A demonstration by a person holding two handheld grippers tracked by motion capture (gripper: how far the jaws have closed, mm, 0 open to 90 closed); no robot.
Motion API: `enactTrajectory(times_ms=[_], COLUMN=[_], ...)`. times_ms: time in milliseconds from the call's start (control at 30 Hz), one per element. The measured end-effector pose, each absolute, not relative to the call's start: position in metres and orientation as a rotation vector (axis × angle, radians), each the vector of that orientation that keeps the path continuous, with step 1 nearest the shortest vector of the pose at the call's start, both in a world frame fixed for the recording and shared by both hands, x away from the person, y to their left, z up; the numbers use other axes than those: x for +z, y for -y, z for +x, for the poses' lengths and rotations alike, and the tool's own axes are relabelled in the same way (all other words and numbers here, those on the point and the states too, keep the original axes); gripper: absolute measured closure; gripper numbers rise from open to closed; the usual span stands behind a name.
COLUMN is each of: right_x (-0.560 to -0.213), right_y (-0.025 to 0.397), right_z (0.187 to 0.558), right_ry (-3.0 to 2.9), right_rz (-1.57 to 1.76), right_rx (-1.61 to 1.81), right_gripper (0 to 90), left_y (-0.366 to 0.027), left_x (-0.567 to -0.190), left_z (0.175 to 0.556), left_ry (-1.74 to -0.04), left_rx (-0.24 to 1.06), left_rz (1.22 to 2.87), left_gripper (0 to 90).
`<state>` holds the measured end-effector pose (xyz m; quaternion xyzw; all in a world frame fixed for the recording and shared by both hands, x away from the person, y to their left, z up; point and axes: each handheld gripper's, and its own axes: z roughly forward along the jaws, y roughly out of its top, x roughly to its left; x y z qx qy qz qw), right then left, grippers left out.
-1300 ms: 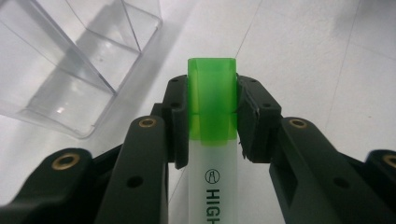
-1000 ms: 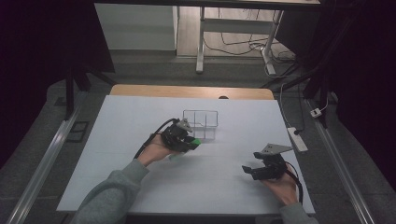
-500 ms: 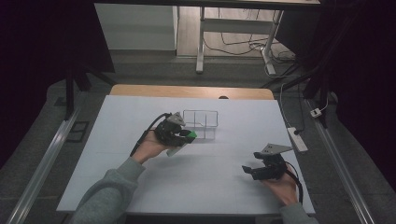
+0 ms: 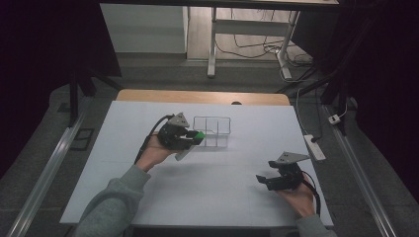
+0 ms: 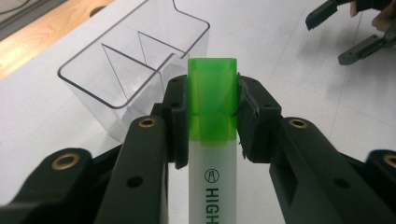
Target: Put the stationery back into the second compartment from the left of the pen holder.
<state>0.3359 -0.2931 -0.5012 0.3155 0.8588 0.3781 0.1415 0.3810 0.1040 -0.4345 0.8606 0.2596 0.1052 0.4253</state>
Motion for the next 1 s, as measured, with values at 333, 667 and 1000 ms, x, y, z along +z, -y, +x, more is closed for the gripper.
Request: enactTrajectory(times_ms=[333,667,1000], right_x=[-0.502,-0.501,-0.501], right_y=[0.293,0.293,0.293], right_z=[0.337,0.338,0.338], right_ry=[-2.483,-2.476,-2.475], right_rz=[0.918,0.918,0.915], right_rx=[1.090,1.104,1.105], right_gripper=[21.5,21.6,21.6], left_y=[-0.106,-0.105,-0.102], left_x=[-0.428,-0.417,-0.406], left_z=[0.385,0.397,0.411], left_ry=[-0.655,-0.662,-0.668], left_rx=[0.285,0.278,0.279], left_rz=[2.088,1.996,1.962], left_gripper=[66.2,66.2,66.1])
